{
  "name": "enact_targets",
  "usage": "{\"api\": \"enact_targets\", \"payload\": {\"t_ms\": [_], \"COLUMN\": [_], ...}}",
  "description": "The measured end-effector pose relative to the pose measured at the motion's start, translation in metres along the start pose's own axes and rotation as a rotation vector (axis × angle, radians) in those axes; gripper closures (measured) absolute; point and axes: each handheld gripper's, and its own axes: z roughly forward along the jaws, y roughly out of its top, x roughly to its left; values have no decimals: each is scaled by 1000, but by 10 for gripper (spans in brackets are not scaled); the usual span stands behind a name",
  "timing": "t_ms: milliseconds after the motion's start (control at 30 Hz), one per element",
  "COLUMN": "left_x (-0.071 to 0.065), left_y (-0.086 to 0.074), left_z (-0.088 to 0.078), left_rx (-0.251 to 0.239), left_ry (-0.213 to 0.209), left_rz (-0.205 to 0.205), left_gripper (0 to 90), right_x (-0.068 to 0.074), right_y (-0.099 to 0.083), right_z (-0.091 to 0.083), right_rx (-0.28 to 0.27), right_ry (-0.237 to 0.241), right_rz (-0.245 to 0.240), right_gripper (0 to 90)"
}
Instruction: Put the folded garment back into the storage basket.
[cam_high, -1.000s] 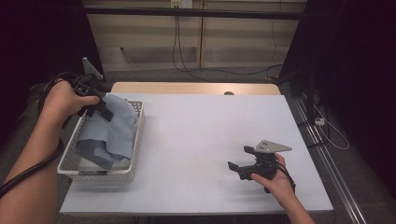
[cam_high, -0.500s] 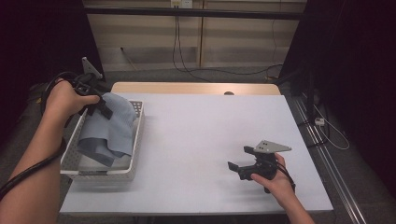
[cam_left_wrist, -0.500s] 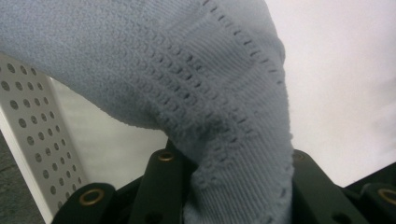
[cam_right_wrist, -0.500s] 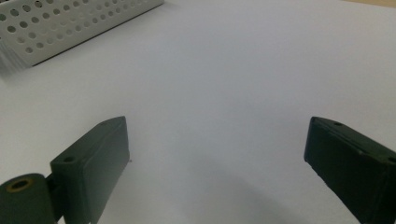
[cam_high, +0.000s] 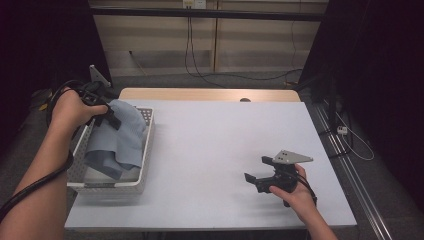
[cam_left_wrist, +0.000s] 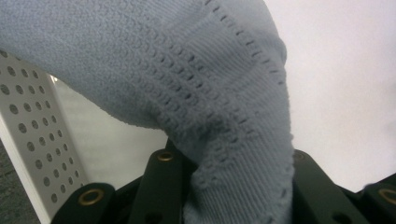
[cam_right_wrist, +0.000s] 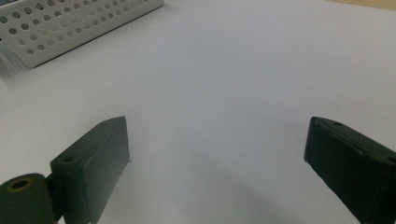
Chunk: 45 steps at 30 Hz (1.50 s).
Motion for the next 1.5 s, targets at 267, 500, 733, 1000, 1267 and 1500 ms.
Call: {"api": "enact_targets", "payload": {"t_ms": [267, 500, 733, 1000, 1267, 1500], "left_x": [6, 8, 11, 13, 13, 15], "left_y": [-3, -4, -5, -7, -9, -9], "left_z": [0, 2, 9, 11, 15, 17], "left_rx": [2, -8, -15, -19, -26, -34], "left_ry": [15, 25, 30, 32, 27, 26], "left_rz": [-1, -1, -2, -2, 5, 9], "left_gripper": [718, 718, 717, 716, 715, 714], "right_x": [1, 0, 1, 1, 1, 2], "right_y": [0, 0, 0, 0, 1, 1], "right_z": [0, -1, 0, 0, 0, -2], "right_rx": [-3, -4, -1, -1, -2, -7], "right_ry": [0, -2, 0, 1, -1, 1], "right_rz": [0, 2, 0, -1, -2, -4], "right_gripper": [66, 66, 66, 66, 66, 66]}}
